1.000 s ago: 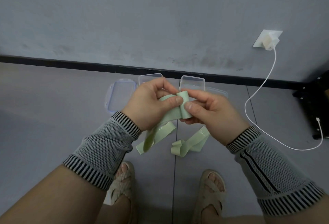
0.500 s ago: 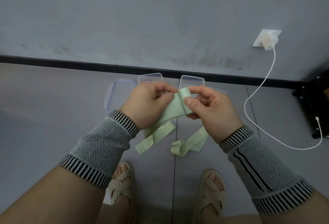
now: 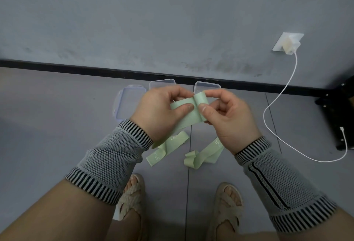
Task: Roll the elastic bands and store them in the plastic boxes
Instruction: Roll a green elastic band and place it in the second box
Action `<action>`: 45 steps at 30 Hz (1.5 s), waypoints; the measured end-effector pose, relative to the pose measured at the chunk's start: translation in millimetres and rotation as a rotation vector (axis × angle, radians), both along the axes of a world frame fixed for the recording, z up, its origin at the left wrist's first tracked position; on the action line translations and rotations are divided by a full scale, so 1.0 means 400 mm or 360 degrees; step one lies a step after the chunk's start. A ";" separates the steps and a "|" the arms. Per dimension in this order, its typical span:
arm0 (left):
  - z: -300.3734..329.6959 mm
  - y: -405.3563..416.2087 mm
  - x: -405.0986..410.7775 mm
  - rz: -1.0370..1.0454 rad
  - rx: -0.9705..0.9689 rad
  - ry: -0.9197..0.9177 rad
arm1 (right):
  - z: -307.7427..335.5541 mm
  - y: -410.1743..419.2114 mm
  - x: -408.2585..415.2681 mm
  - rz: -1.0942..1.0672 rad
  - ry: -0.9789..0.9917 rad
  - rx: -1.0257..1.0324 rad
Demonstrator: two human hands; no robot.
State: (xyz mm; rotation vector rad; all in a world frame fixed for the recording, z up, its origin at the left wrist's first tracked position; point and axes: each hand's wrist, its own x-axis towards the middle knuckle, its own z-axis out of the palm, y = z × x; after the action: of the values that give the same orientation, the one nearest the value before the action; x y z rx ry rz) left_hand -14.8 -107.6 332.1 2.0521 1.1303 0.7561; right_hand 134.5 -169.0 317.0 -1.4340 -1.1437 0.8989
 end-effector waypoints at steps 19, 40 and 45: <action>-0.002 0.017 -0.014 0.0112 -0.0623 -0.0481 | -0.008 -0.007 0.000 0.0302 -0.0044 -0.0070; -0.016 0.030 -0.034 -0.0181 -0.0681 -0.0138 | 0.004 -0.012 0.048 0.0552 0.0328 -0.0097; 0.002 0.029 -0.032 -0.0181 -0.0476 0.0038 | 0.000 -0.007 0.071 0.0667 0.0721 -0.0057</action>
State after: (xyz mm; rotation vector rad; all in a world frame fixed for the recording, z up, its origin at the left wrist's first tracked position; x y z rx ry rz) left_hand -27.7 -95.9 332.8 1.8581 1.0591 0.4761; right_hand 162.9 -171.6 317.0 -0.9544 -1.0930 1.4581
